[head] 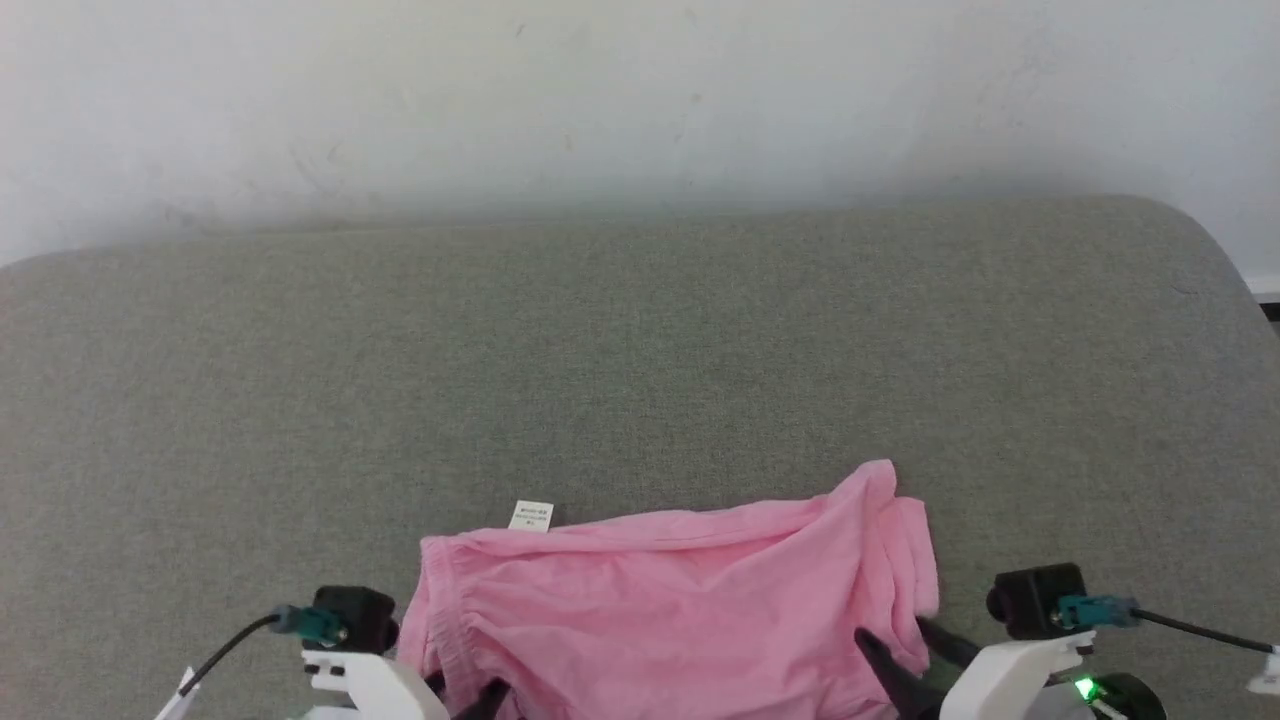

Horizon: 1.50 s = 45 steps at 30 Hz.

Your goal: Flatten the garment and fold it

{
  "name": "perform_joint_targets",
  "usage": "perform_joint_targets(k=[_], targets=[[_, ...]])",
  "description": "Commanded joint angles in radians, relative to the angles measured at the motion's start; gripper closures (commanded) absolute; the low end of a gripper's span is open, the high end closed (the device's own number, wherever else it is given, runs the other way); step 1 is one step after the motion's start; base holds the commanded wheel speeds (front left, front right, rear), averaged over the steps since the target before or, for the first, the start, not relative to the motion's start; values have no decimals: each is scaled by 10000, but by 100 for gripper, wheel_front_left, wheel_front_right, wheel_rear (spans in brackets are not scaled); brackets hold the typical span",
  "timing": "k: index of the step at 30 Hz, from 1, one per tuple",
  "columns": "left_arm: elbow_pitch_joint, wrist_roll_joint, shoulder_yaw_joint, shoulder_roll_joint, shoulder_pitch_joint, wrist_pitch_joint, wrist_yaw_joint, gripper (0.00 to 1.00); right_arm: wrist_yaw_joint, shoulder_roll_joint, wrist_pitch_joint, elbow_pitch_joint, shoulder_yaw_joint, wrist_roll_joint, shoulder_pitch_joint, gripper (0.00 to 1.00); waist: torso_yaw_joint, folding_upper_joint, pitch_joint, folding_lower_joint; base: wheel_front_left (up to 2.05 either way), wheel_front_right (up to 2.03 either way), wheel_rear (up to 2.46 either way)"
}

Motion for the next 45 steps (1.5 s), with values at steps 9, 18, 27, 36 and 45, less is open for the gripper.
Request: perform_joint_targets(k=[9, 18, 27, 36, 45], targets=[[-952, 137, 1476, -756, 355, -2688, 912, 0, -6, 365, -917, -1608, -1061, -656, 476, 0, 209, 0, -174, 1, 0, 0, 0], [-390, 1372, 2093, -1224, 121, -6022, 1070, 0, -6, -322, 400, -592, -1525, -859, -284, 0, 610, 0, -177, 1, 0, 0, 0], [647, 3069, 1596, -1259, -331, -8008, 604, 0, -6, -314, 787, 1621, -1177, -410, -1222, 0, 966, 0, -47, 1, 0, 0, 0], [744, 3763, 1740, -1477, -433, -8104, 324, 0, -6, -109, 2013, 3984, -348, 127, -1875, 4, 1013, 0, 92, 1, 0, 0, 0], [683, 4114, 1982, -1685, -276, -8107, 168, 0, -6, -253, 1586, 3299, -151, 762, -2212, 100, 957, 0, -97, 1, 0, 0, 0]])
